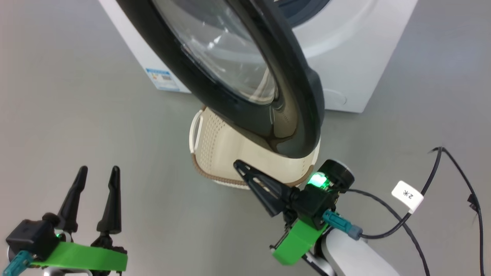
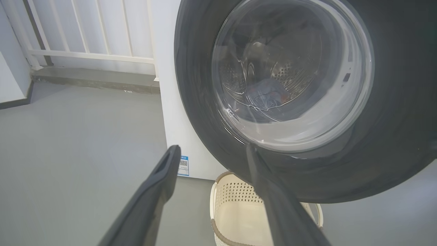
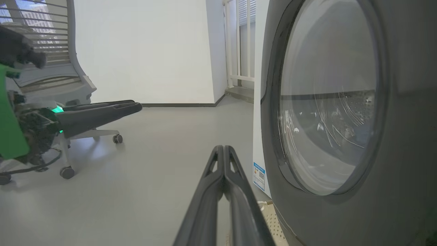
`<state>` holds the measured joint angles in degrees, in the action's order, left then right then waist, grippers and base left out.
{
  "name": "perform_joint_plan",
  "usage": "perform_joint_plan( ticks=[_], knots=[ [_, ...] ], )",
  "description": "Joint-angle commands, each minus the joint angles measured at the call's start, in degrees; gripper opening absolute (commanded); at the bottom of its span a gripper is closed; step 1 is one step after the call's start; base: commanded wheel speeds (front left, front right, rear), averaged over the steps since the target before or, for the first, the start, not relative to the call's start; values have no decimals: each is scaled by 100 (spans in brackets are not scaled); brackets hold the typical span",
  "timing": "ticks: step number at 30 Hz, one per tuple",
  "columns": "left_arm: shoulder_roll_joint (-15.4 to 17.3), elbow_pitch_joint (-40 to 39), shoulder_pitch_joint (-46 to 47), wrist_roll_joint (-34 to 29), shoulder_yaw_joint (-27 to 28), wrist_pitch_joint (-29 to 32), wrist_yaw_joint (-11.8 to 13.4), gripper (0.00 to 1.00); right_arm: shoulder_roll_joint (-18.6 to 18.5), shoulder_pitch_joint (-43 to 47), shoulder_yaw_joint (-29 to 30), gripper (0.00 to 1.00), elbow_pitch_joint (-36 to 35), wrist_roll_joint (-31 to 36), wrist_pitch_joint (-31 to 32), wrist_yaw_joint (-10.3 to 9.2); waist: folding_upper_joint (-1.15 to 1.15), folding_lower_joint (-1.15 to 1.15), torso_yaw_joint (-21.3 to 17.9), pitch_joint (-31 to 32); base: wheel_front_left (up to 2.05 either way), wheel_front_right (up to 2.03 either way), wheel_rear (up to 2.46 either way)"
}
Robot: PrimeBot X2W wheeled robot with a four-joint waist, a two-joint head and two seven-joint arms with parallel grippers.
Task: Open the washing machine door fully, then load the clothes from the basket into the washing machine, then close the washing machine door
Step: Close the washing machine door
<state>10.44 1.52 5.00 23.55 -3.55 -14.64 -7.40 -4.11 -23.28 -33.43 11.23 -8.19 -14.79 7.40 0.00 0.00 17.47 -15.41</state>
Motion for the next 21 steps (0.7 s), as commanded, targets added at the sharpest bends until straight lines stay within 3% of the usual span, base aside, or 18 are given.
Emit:
perform_joint_plan(
  ticks=[1, 21],
  knots=[
    [207, -174, 221, 73, 127, -36, -9, 100, 124, -153, -16, 0, -50, 145, -21, 9, 0, 0, 173, -279, 0, 0, 0],
    [385, -315, 528, 330, -125, -36, -9, 100, 124, -712, 1499, 0, -167, 382, -21, 9, 0, 0, 128, -849, 0, 0, 0]
  ],
)
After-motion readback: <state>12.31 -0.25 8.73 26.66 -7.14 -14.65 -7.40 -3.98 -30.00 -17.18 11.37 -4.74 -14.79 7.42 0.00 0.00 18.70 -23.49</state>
